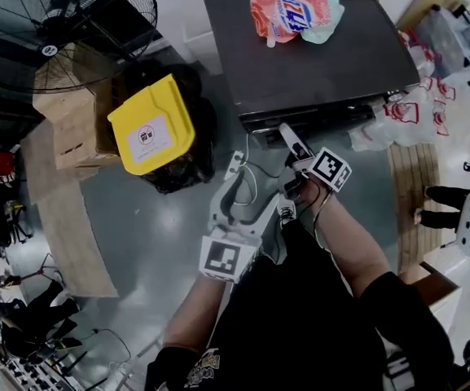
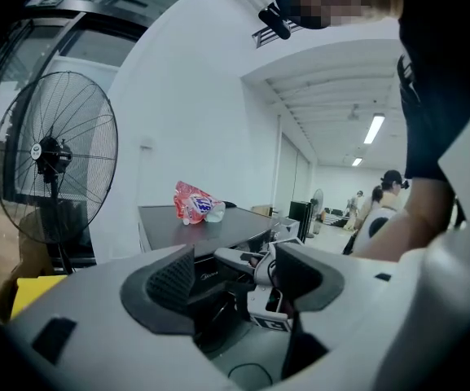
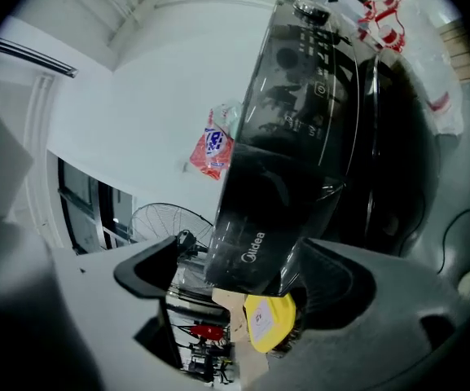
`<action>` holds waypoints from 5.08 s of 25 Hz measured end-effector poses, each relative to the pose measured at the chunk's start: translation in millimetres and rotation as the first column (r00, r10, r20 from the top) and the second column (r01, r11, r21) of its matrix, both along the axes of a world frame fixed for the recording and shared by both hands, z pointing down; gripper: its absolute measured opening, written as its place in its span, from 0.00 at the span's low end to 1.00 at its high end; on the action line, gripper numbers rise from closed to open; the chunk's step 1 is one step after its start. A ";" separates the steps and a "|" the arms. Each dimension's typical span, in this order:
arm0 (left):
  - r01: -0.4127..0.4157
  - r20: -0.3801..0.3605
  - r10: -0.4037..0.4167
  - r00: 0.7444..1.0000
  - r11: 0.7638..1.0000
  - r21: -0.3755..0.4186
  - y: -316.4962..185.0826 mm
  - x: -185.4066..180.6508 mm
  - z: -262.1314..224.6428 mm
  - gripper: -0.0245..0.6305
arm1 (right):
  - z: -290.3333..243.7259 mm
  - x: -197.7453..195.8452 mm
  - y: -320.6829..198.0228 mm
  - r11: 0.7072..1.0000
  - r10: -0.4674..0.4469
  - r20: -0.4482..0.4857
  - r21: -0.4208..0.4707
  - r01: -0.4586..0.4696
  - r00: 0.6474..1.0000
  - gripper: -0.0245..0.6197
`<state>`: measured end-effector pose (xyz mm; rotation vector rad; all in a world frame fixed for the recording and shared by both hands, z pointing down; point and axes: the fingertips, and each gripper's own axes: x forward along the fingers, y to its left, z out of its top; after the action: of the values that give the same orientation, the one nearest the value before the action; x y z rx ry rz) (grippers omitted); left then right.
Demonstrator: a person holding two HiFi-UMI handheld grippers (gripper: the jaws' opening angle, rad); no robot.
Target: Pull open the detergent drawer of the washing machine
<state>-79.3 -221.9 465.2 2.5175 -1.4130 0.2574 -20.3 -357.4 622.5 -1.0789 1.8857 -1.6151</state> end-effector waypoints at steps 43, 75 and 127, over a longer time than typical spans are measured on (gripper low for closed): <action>-0.003 -0.037 0.001 0.999 0.998 -0.059 4.8 -0.9 19.3 0.47 | 35.5 6.5 9.2 0.994 0.053 0.050 -0.096 -0.048 0.997 0.76; -0.103 -0.039 0.102 0.994 0.994 -0.030 121.3 -7.5 13.2 0.47 | 39.0 32.5 128.5 0.994 0.095 -0.031 -0.055 -0.096 0.995 0.72; 0.055 0.004 -0.055 0.998 0.995 0.083 300.6 114.8 -40.1 0.06 | -237.7 96.7 407.1 0.553 -0.012 -0.734 0.561 0.616 0.679 0.04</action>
<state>35.5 78.7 425.1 2.5404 -1.5231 0.2005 76.4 49.7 384.8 -0.9282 3.0093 -0.2636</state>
